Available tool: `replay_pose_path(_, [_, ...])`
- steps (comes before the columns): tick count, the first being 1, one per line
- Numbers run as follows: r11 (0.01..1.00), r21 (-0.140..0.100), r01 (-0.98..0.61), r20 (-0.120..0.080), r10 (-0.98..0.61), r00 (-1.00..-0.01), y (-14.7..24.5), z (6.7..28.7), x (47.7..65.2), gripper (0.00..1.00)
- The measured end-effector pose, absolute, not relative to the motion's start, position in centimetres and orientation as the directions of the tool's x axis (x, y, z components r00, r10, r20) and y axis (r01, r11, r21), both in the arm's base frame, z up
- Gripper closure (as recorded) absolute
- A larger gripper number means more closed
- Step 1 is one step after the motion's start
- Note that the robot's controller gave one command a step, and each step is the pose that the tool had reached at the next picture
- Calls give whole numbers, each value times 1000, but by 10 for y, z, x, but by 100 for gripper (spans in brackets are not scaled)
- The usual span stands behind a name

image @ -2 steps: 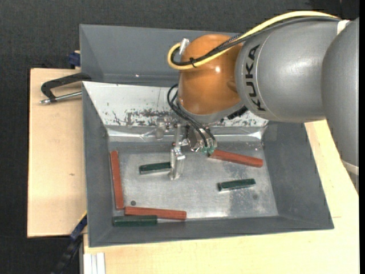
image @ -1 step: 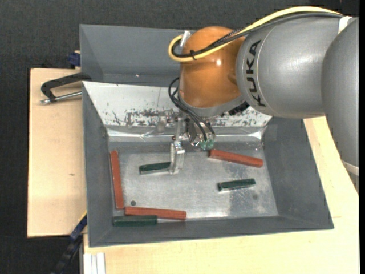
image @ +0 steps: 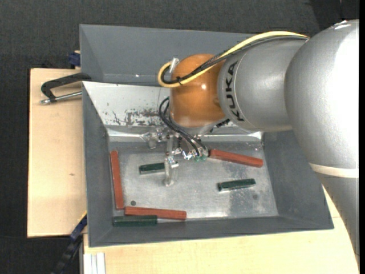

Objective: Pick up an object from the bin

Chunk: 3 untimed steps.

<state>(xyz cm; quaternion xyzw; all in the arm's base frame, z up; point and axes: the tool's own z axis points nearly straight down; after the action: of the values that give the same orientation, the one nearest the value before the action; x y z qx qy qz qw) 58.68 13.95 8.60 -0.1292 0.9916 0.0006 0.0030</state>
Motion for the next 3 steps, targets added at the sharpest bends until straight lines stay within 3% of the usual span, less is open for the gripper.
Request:
replay_pose_path(1, [973, 2, -232, -10, -232, -973, 141, 68, 584, 100])
replay_pose_path(3, [974, 2, -227, -7, -227, -974, 141, 73, 583, 100])
